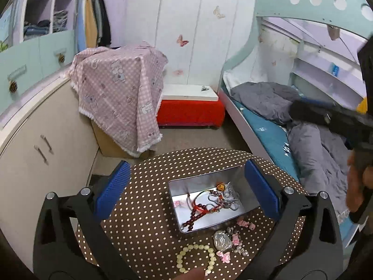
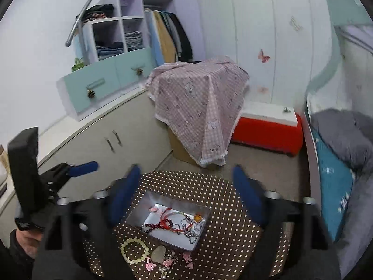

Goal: Organize jewelry
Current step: 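Drop the pink charm into the box with the left tool while the right tool drops the silver chain in, then grasp the small gold charm with the left tool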

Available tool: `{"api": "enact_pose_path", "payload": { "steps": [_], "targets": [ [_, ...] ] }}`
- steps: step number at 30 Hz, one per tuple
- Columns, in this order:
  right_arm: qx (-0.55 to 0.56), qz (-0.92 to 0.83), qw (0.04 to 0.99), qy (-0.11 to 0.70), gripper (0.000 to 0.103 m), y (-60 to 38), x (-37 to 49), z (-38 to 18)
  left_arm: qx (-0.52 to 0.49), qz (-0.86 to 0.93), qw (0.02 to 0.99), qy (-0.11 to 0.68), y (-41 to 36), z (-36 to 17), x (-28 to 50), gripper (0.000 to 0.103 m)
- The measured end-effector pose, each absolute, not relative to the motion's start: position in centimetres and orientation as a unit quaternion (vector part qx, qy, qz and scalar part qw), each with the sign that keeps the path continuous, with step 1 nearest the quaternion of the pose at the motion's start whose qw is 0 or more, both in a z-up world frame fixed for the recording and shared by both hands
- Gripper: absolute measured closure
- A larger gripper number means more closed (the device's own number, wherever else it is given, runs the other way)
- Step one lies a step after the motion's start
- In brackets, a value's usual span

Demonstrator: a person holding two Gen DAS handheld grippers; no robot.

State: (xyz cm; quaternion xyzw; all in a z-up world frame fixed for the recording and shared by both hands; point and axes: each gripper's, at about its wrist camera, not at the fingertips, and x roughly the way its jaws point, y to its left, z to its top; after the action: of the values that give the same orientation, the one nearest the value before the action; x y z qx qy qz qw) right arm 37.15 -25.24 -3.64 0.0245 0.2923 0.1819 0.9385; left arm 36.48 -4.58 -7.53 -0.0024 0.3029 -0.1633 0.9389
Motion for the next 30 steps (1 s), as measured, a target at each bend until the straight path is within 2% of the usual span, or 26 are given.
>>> {"api": "enact_pose_path", "payload": {
  "steps": [1,2,19,30],
  "targets": [
    [0.03,0.181,0.938,0.293,0.009,-25.3,37.0,-3.8,-0.003,-0.156,0.94,0.302,-4.3,-7.6,36.4,0.007],
    [0.036,0.178,0.939,0.292,0.008,-25.5,36.9,-4.0,-0.005,-0.152,0.941,0.303,-3.9,-7.5,36.4,0.007],
    [0.059,0.132,0.954,0.261,0.008,-26.4,31.4,-3.9,-0.012,-0.105,0.965,0.24,0.3,-5.0,29.2,0.007],
    [0.055,0.119,0.954,0.269,0.008,-26.2,27.1,-6.3,0.017,-0.112,0.964,0.241,1.2,-8.5,24.7,0.007]
  ]
}}
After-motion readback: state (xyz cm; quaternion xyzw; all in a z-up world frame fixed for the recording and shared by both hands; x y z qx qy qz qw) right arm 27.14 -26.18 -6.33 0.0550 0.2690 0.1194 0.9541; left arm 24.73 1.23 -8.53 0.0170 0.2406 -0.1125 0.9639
